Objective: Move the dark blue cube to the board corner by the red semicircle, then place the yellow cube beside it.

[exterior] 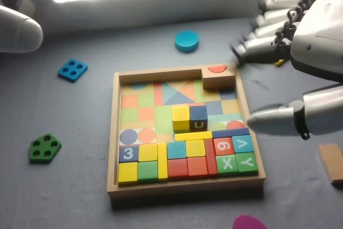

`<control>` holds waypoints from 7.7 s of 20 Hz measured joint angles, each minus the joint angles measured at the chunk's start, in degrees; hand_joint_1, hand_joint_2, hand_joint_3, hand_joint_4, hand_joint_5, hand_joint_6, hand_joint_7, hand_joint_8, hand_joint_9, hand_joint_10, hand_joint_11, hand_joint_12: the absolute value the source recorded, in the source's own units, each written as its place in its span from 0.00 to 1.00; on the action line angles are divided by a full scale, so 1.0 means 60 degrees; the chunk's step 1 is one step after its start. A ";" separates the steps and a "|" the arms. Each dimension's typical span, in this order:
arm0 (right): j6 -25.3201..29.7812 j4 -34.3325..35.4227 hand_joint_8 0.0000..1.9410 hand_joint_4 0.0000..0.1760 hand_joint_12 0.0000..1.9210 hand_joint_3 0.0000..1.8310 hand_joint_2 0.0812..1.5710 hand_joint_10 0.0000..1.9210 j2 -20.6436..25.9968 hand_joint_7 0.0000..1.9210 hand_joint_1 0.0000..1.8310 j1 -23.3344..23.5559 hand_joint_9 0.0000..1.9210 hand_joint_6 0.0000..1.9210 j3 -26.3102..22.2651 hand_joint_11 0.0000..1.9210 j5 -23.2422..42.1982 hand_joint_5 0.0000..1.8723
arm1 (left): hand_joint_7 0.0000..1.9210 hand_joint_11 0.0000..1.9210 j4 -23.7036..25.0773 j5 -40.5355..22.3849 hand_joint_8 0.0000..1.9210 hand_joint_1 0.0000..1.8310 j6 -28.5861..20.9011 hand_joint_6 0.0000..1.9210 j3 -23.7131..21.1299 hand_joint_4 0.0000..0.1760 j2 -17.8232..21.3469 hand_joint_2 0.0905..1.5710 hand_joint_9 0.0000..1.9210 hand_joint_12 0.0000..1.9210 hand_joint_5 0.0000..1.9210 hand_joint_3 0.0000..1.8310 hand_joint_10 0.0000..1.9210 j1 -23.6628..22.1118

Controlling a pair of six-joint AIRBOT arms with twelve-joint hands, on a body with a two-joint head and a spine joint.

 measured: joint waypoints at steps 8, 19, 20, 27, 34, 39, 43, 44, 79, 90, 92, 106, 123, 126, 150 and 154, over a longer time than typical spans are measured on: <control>-0.0004 0.0000 0.00 0.28 0.00 0.00 0.65 0.00 0.0000 0.00 0.00 0.0000 0.00 0.00 0.0000 0.00 0.0073 0.00 | 0.05 0.00 0.0004 -0.0022 0.00 0.00 0.0000 0.00 0.0000 0.34 0.0000 0.66 0.04 0.20 0.01 0.00 0.00 0.0011; -0.0685 0.0681 0.01 0.00 0.00 0.00 0.70 0.00 -0.1242 0.04 0.00 -0.0310 0.00 0.04 0.1071 0.00 -0.0696 0.45 | 0.03 0.00 -0.0011 -0.0018 0.00 0.00 0.0000 0.00 0.0004 0.31 0.0000 0.65 0.02 0.11 0.00 0.00 0.00 0.0109; -0.1260 0.1184 0.01 0.00 0.00 0.00 0.69 0.00 -0.1366 0.05 0.00 -0.0364 0.00 0.04 0.1151 0.00 -0.0721 0.45 | 0.03 0.00 -0.0018 -0.0022 0.00 0.00 -0.0004 0.00 0.0011 0.29 0.0000 0.65 0.02 0.12 0.00 0.00 0.00 0.0109; -0.4240 0.3727 0.01 0.00 0.00 0.00 0.69 0.00 -0.2696 0.07 0.00 -0.0663 0.00 0.03 0.1810 0.00 -0.0390 0.46 | 0.02 0.00 0.0007 0.0004 0.00 0.00 0.0000 0.00 -0.0025 0.35 0.0000 0.65 0.01 0.14 0.00 0.00 0.00 0.0248; -0.7180 0.6390 0.00 0.00 0.00 0.00 0.69 0.00 -0.4022 0.07 0.00 -0.0907 0.00 0.03 0.2350 0.00 -0.0091 0.46 | 0.03 0.00 0.0062 0.0000 0.00 0.00 0.0000 0.00 0.0029 0.30 0.0000 0.65 0.02 0.18 0.00 0.00 0.00 0.0393; -0.7337 0.6921 0.00 0.05 0.00 0.00 0.69 0.00 -0.4572 0.07 0.00 -0.0903 0.00 0.02 0.2761 0.00 -0.0809 0.45 | 0.03 0.00 0.0015 -0.0033 0.00 0.00 0.0000 0.00 0.0069 0.27 -0.0004 0.66 0.02 0.14 0.00 0.00 0.00 0.0237; -0.7337 0.7129 0.00 0.00 0.00 0.00 0.70 0.00 -0.4761 0.06 0.00 -0.0907 0.00 0.02 0.2925 0.00 -0.1107 0.46 | 0.03 0.00 0.0033 -0.0033 0.00 0.00 0.0000 0.00 0.0069 0.30 0.0000 0.66 0.01 0.12 0.01 0.00 0.00 0.0186; -0.7337 0.7144 0.00 0.00 0.00 0.00 0.69 0.00 -0.4809 0.05 0.00 -0.0943 0.00 0.02 0.2980 0.00 -0.1104 0.46 | 0.01 0.00 0.0044 -0.0022 0.00 0.00 -0.0004 0.00 0.0069 0.30 -0.0004 0.66 0.01 0.14 0.01 0.00 0.00 0.0186; -0.7384 0.7209 0.00 0.01 0.00 0.00 0.70 0.00 -0.4448 0.07 0.00 -0.1071 0.00 0.00 0.3242 0.00 -0.1260 0.44 | 0.06 0.00 0.0015 -0.0007 0.00 0.00 -0.0007 0.00 0.0018 0.28 -0.0004 0.66 0.05 0.25 0.03 0.00 0.00 0.0098; -0.7359 0.7206 0.01 0.01 0.00 0.00 0.70 0.00 -0.4586 0.08 0.00 -0.1056 0.00 0.00 0.4113 0.00 -0.1166 0.44 | 0.05 0.00 0.0011 -0.0007 0.00 0.00 -0.0007 0.00 0.0018 0.27 -0.0004 0.68 0.04 0.25 0.03 0.00 0.00 0.0069; -0.7359 0.7191 0.01 0.00 0.00 0.00 0.71 0.00 -0.4710 0.08 0.00 -0.1031 0.00 0.00 0.4258 0.00 -0.1118 0.45 | 0.05 0.00 0.0018 -0.0007 0.00 0.00 -0.0007 0.00 0.0018 0.25 -0.0004 0.69 0.04 0.25 0.03 0.00 0.00 0.0069; -0.7242 0.7195 0.00 0.10 0.00 0.00 0.70 0.00 -0.4754 0.07 0.00 -0.0831 0.00 0.00 0.4645 0.00 -0.1220 0.43 | 0.06 0.00 0.0051 -0.0004 0.00 0.00 -0.0007 0.00 0.0000 0.23 -0.0004 0.68 0.04 0.24 0.03 0.00 0.00 0.0000; -0.6863 0.6951 0.00 0.04 0.00 0.00 0.71 0.00 -0.4448 0.08 0.00 -0.0266 0.00 0.00 0.2980 0.00 -0.0845 0.43 | 0.06 0.00 0.0018 -0.0007 0.00 0.00 -0.0007 0.00 -0.0033 0.18 -0.0004 0.68 0.05 0.28 0.04 0.00 0.00 -0.0004; -0.6878 0.6932 0.00 0.00 0.00 0.00 0.71 0.00 -0.4557 0.08 0.00 -0.0306 0.00 0.00 0.2736 0.00 -0.0914 0.44 | 0.06 0.00 0.0015 -0.0004 0.00 0.00 -0.0007 0.00 -0.0033 0.19 -0.0004 0.68 0.05 0.26 0.03 0.00 0.00 -0.0004; -0.6951 0.7147 0.00 0.00 0.00 0.00 0.71 0.00 -0.5490 0.07 0.00 -0.0838 0.00 0.00 0.3574 0.00 -0.1078 0.42 | 0.07 0.00 0.0011 -0.0004 0.00 0.00 -0.0011 0.00 -0.0033 0.21 -0.0004 0.68 0.06 0.29 0.04 0.00 0.00 -0.0022; -0.6954 0.7191 0.00 0.00 0.00 0.00 0.71 0.00 -0.5508 0.07 0.00 -0.0838 0.00 0.00 0.3639 0.00 -0.1078 0.42 | 0.07 0.00 0.0018 -0.0004 0.00 0.00 -0.0007 0.00 -0.0033 0.21 -0.0004 0.69 0.06 0.30 0.04 0.00 0.00 -0.0018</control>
